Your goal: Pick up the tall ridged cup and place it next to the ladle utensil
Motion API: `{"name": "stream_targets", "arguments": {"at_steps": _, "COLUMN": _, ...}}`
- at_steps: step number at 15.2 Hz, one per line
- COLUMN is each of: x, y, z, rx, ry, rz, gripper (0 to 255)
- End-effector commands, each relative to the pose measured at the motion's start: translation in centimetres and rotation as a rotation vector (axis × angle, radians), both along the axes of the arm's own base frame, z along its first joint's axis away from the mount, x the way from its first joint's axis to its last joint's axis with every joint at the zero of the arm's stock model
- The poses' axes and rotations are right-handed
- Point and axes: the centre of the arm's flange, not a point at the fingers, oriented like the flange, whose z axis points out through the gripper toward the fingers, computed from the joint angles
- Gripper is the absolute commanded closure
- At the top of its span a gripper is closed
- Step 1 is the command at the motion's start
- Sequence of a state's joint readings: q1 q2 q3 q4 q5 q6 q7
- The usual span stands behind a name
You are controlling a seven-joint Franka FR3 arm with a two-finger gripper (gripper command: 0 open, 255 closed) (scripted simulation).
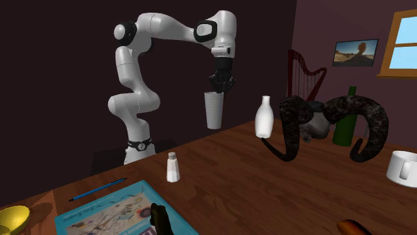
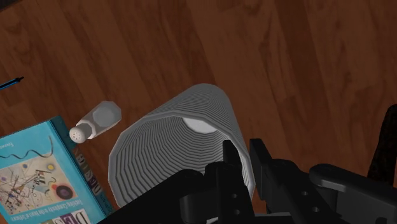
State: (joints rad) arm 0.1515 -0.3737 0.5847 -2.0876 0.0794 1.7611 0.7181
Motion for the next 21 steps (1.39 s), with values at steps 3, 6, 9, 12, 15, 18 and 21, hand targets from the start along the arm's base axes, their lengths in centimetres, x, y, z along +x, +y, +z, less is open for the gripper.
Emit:
{"name": "stream_targets", "arguments": {"at_steps": 3, "x": 0.1, "y": 0.0, "z": 2.1, "rx": 0.0, "ry": 0.0, "rz": 0.0, "gripper": 255}}
{"name": "stream_targets", "arguments": {"at_steps": 6, "x": 0.1, "y": 0.0, "z": 3.7, "rx": 0.0, "ry": 0.0, "rz": 0.0, "gripper": 255}}
{"name": "stream_targets", "arguments": {"at_steps": 9, "x": 0.1, "y": 0.0, "z": 5.3, "rx": 0.0, "ry": 0.0, "rz": 0.0, "gripper": 255}}
{"name": "stream_targets", "arguments": {"at_steps": 12, "x": 0.1, "y": -1.4, "z": 6.2, "rx": 0.0, "ry": 0.0, "rz": 0.0, "gripper": 255}}
{"name": "stream_targets", "arguments": {"at_steps": 15, "x": 0.2, "y": -5.3, "z": 6.2, "rx": 0.0, "ry": 0.0, "rz": 0.0, "gripper": 255}}
{"name": "stream_targets", "arguments": {"at_steps": 18, "x": 0.3, "y": -9.3, "z": 6.2, "rx": 0.0, "ry": 0.0, "rz": 0.0, "gripper": 255}}
{"name": "stream_targets", "arguments": {"at_steps": 21, "x": 0.5, "y": -13.2, "z": 6.2, "rx": 0.0, "ry": 0.0, "rz": 0.0, "gripper": 255}}
